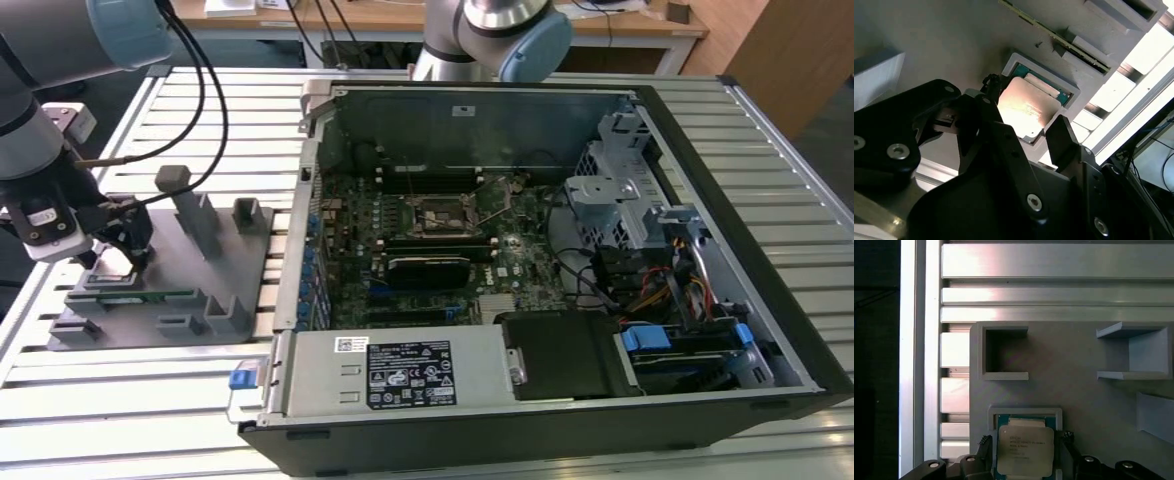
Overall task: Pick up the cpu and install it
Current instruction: 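Pick up the cpu and move it towards the insertion slot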
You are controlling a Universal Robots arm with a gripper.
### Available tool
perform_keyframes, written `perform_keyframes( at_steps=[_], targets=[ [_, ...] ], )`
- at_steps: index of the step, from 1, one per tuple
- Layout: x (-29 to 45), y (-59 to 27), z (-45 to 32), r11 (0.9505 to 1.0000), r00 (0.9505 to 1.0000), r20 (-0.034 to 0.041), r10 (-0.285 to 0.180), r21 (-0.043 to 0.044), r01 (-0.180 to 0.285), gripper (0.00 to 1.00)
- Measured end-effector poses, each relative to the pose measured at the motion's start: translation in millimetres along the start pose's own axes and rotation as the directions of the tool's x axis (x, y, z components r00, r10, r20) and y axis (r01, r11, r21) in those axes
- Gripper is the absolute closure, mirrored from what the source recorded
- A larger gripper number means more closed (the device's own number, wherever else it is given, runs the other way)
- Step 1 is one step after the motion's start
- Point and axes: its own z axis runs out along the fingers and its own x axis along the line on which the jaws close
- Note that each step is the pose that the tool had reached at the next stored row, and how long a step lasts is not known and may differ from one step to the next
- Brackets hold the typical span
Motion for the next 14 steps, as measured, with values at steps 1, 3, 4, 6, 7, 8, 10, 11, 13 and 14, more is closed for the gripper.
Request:
perform_keyframes(
  at_steps=[1,3,4,6,7,8,10,11,13,14],
  targets=[
    [0.0,0.0,0.0,1.0,1.0,0.0,0.0,0.0,0.0,0.37],
    [0.0,0.0,0.0,1.0,1.0,0.0001,0.0,0.0,0.0,0.37],
    [0.0,0.0,0.0,1.0,1.0,0.0002,0.0,0.0,0.0,0.37],
    [0.0,0.0,-0.2,1.0,1.0,0.0002,0.0,0.0,0.0,0.45],
    [0.0,0.0,-0.3,1.0,1.0,0.0001,0.0,0.0,0.0,0.45],
    [0.0,0.0,-0.4,1.0,1.0,0.0,0.0,0.0001,0.0,0.45],
    [0.0,0.0,-0.5,1.0,1.0,0.0,0.0,0.0001,0.0,0.46],
    [0.0,0.0,-0.5,1.0,1.0,0.0,0.0,0.0001,0.0,0.46],
    [0.0,0.0,-0.5,1.0,1.0,0.0001,0.0,-0.0001,0.0,0.47],
    [0.0,0.0,-0.5,1.0,1.0,0.0001,0.0,-0.0001,0.0,0.47]
  ],
)
